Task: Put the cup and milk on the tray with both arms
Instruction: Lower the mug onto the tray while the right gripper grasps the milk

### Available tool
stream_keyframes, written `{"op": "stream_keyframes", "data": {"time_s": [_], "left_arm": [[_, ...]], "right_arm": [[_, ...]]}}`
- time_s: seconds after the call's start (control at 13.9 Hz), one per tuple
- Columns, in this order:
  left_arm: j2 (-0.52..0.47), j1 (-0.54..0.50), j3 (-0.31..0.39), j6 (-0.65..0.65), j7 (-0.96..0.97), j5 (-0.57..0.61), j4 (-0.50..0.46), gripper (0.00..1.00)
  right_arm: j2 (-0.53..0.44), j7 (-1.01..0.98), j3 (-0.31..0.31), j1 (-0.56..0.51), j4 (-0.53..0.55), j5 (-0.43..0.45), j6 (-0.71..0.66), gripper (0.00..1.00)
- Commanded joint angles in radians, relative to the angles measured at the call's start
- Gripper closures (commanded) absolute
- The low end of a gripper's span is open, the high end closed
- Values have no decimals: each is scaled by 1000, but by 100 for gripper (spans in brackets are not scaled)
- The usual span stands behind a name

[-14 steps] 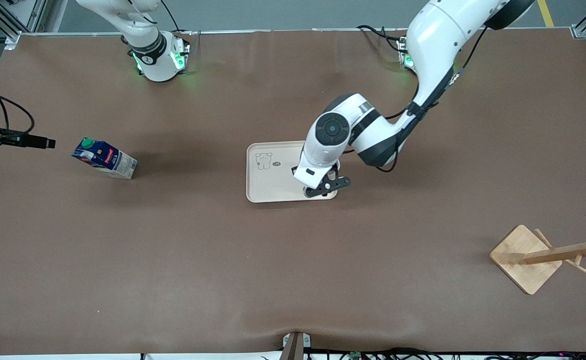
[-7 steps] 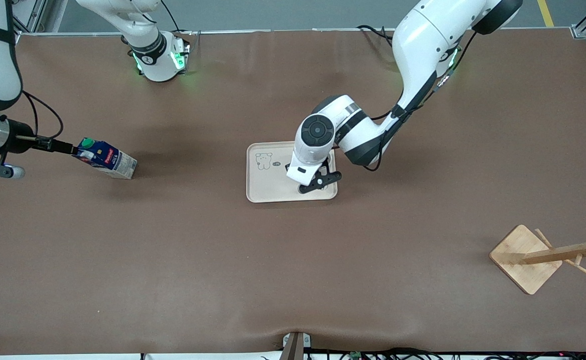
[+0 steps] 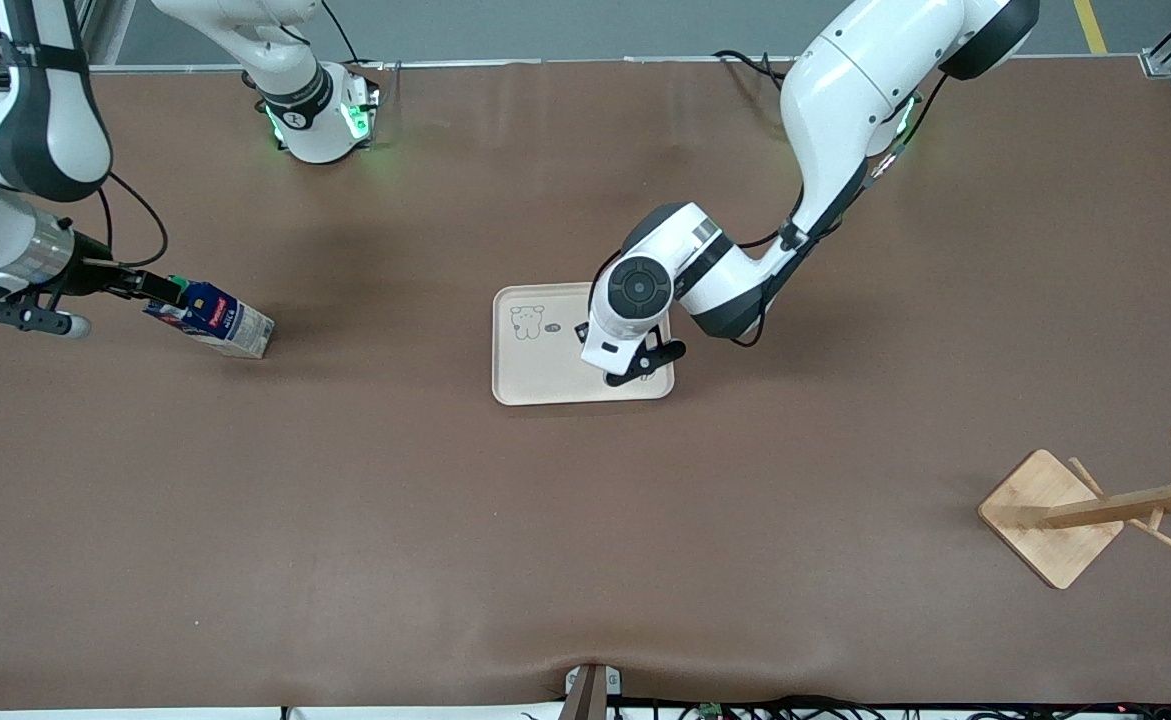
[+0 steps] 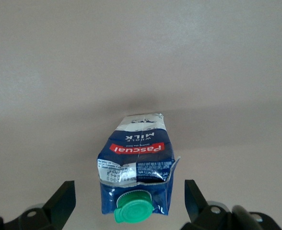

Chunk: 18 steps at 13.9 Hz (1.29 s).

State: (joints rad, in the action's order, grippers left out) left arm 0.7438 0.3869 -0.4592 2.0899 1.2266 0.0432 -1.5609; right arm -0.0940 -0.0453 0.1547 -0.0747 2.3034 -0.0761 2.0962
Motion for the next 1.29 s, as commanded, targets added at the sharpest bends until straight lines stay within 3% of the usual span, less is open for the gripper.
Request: {"op": "stream_keyframes", "data": {"time_s": [0.0,0.07,0.14,0.22,0.36,0.57,0.65,0.72,0.86,0.93,1.15,1.22], "left_arm": [[12,3,2,-28,1,-31,24,100],[15,3,4,-30,1,-31,24,78],[23,4,4,-30,-1,-29,25,28],[22,3,4,-31,-2,-22,27,0],[11,-2,4,-48,-1,-28,34,0],[-14,-26,2,-187,1,-26,138,0],[-21,-40,2,-250,2,-25,177,0],[-40,-55,1,-292,1,-25,208,0],[-102,-126,-7,-320,-5,-26,232,0],[-144,-158,-7,-321,-31,-20,232,0],[-268,-247,13,-355,-172,10,231,0],[-300,-291,11,-388,-229,36,231,0]], "right_arm": [[-50,4,2,7,73,-13,51,0],[-52,4,2,9,97,-13,88,0],[-52,4,2,7,125,-13,128,0],[-53,4,2,7,151,-13,168,0],[-67,4,2,7,203,-13,247,4],[-69,5,2,7,212,-14,254,59],[-67,5,2,7,209,-14,243,66],[-67,5,0,9,202,-14,216,73],[-62,4,0,22,131,-14,84,76],[-59,5,0,47,69,-16,5,90],[-36,147,2,152,-98,-16,-202,92],[-29,184,2,197,-170,-14,-305,100]]}}
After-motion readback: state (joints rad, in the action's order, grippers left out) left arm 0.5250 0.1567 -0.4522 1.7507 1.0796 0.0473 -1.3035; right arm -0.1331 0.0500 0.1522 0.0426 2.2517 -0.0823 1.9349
